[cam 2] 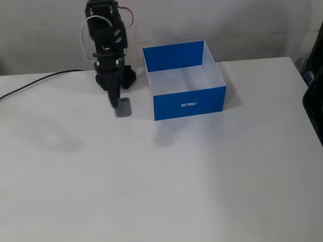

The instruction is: Grasp the gray block and put it in the box.

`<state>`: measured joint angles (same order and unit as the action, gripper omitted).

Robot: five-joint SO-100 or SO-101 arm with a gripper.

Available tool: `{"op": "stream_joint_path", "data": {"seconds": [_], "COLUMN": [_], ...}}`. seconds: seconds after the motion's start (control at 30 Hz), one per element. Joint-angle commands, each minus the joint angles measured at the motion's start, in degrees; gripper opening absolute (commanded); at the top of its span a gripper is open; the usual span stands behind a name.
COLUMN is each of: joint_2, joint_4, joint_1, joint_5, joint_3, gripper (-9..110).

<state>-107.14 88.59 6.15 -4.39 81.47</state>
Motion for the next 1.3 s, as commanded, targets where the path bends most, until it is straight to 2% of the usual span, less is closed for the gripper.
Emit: {"op": "stream_joint_path", "data": {"seconds": [0.0, 0.23, 0.5, 0.73, 0.97, 1.27], "joint_2": [-4.0, -6.1, -7.6, -7.2, -6.1, -8.7], "joint_4": [2.5, 9.0, 8.8, 10.5, 12.0, 12.2], "joint_1": [4.0, 10.2, 16.3, 27.7, 31.9, 44.5], "joint_5": [-0.5, -0.5, -0.4, 0.4, 0.5, 3.8], "joint_3": [-5.9, -9.1, -8.7, -6.9, -8.1, 0.1], "gripper": [0, 0, 0, 0, 0, 0]}}
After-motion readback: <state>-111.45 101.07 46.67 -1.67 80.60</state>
